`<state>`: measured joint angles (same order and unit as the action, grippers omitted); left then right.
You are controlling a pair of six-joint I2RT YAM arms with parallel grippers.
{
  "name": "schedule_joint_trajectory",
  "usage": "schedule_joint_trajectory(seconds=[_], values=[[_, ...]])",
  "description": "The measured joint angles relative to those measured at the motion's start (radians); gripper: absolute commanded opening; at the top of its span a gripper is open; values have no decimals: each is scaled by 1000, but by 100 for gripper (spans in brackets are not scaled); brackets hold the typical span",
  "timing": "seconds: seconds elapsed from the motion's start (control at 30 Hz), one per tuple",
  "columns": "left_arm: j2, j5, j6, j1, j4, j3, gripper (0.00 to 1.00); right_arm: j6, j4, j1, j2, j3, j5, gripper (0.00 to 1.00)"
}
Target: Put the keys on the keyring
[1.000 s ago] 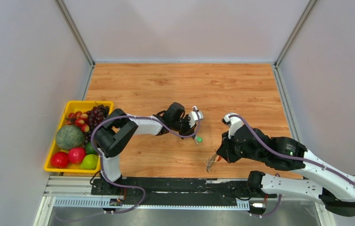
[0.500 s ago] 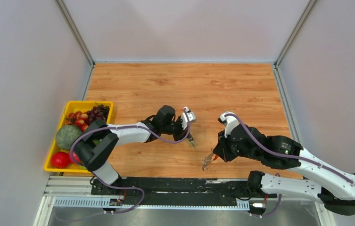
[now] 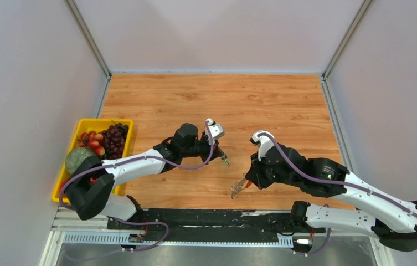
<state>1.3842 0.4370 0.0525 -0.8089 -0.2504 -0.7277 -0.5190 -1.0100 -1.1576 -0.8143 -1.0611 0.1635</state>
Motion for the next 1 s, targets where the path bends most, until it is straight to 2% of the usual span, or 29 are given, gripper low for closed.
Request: schedule_joint_trajectory(seconds=[0.27,0.57,0.63,0.73,0.8,1.0], values=[[95,-202,80,-11,67,33,0,1,6,0,-26,1,0,0],[122,-361,251,-12,-27,186,0,2,24,0,-33,16,0,0],[120,-390,288,-13,-66,206,4,5,26,0,-43,18,0,0],[112,-425,333,-15,-119,240,19,9,32,0,-68,19,0,0],[106,-443,355,-15,-148,262,24,9,35,0,-80,19,1,0],[80,-455,373,-15,-174,290,32,9,43,0,-83,21,2,0]])
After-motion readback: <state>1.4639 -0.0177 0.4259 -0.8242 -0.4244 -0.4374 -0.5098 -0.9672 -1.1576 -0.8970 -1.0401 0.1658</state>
